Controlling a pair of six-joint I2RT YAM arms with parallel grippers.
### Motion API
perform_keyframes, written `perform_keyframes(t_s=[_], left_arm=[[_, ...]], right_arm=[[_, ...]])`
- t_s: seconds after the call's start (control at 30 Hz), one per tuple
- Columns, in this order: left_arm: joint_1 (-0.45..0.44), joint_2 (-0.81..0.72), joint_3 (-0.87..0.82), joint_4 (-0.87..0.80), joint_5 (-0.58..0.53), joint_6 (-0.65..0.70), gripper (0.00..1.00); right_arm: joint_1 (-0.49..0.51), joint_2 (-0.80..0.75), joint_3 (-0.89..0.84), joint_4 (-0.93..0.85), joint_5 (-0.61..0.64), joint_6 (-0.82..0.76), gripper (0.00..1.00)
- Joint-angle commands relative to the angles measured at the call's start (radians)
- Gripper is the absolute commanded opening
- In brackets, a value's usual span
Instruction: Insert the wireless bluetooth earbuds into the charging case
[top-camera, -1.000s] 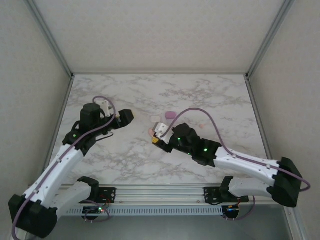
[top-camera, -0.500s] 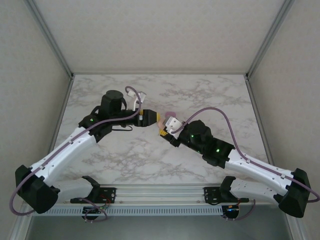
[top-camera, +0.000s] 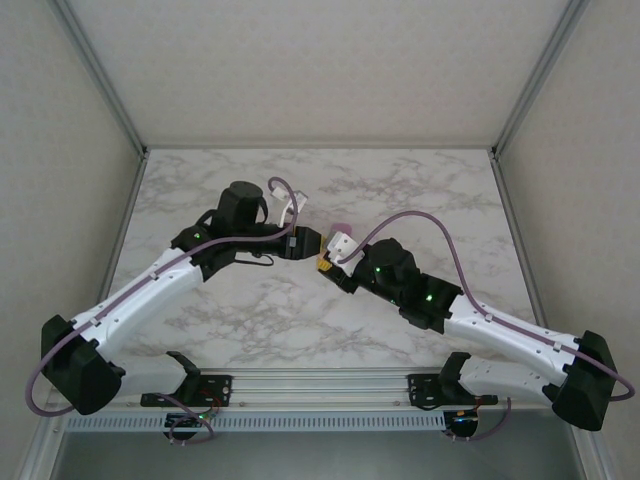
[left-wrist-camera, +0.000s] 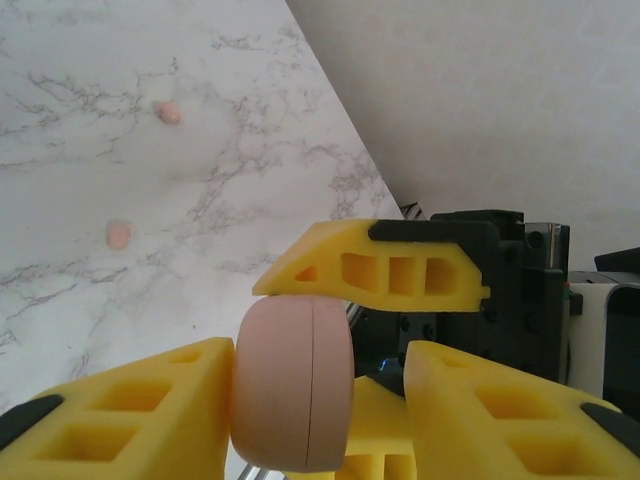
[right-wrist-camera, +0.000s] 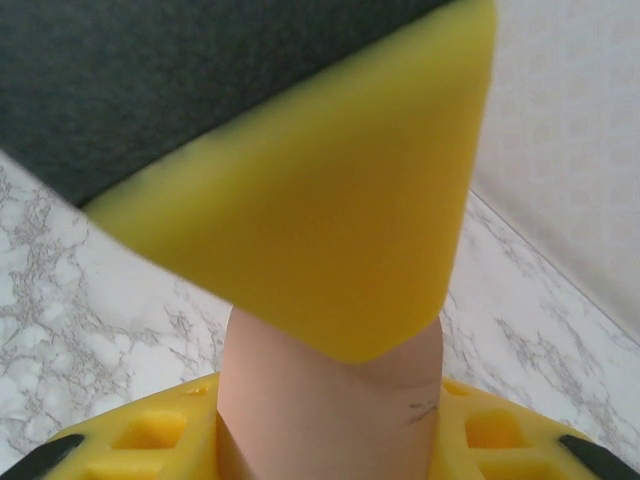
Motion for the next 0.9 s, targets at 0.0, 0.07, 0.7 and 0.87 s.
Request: perform_keyframes(t_s=[0.0, 0.07, 0.7, 0.87], left_arm=[[-0.012, 0.011, 0.034, -0.026, 0.02, 0.024, 0.41], [-0.014, 0.019, 0.04, -0.023, 0.021, 0.027, 0.35], [-0.011, -0.027, -0.014, 0.156, -0.123, -0.197, 0.07], [0.005, -0.083, -0.104, 0.343, -0.173, -0.392, 0.08]], right_arm=[[-0.012, 0.003, 0.043, 0.034, 0.036, 0.03, 0.39], [-0.013, 0.002, 0.048, 0.025, 0.037, 0.032, 0.39], [-0.042, -0.08, 0.053, 0.009, 0.027, 0.028, 0.57], [-0.185, -0.167, 0.019, 0.016, -0.209, -0.012, 0.72]])
